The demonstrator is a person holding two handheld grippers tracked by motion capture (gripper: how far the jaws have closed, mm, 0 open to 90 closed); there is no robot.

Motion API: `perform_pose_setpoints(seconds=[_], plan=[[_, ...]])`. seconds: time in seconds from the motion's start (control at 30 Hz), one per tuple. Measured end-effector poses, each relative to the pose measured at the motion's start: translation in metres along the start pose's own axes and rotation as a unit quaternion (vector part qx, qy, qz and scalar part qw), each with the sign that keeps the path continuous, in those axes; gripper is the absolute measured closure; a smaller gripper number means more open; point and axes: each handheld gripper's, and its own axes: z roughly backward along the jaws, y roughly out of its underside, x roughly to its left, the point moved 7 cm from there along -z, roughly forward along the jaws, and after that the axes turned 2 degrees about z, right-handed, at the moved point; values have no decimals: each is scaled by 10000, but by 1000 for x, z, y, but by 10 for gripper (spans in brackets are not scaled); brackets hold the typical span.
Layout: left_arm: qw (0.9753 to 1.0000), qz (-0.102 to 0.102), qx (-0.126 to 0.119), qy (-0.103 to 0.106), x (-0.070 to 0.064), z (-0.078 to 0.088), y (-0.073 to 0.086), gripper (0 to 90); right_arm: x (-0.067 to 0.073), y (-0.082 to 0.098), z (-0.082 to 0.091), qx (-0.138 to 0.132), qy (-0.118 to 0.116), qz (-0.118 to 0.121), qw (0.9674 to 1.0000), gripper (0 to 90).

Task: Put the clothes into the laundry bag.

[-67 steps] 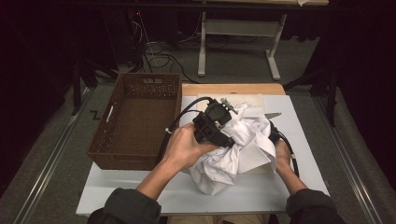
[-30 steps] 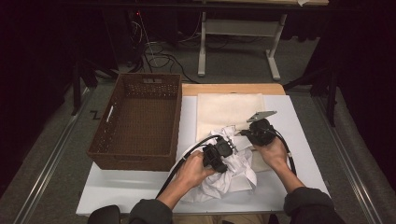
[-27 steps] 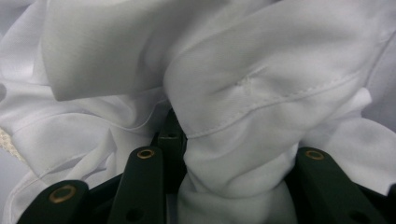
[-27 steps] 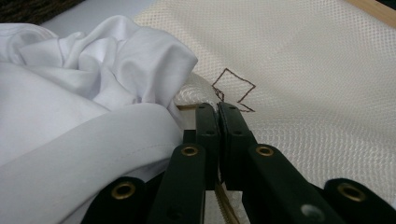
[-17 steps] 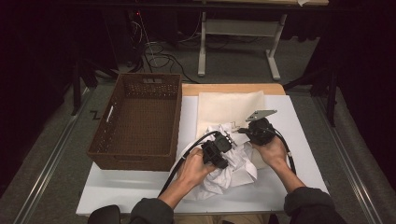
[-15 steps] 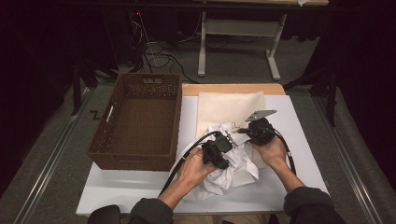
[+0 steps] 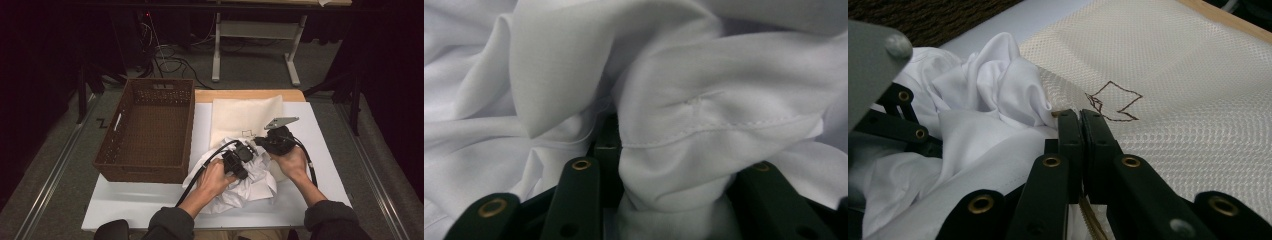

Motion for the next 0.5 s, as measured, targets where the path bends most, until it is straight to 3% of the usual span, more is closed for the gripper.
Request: perform_pose_setpoints(seconds=[0.13,0.27,0.5], plan=[[9997,-138,-163,-96,-3,16,2,445,-1,2,2,75,59,46,9999,892],[9996,-14,-258,-137,2,33,4,360,-3,3,0,126,92,40,9999,891],[9984,96,-517,-196,13,48,2,321,-2,3,0,146,104,54,9998,891]])
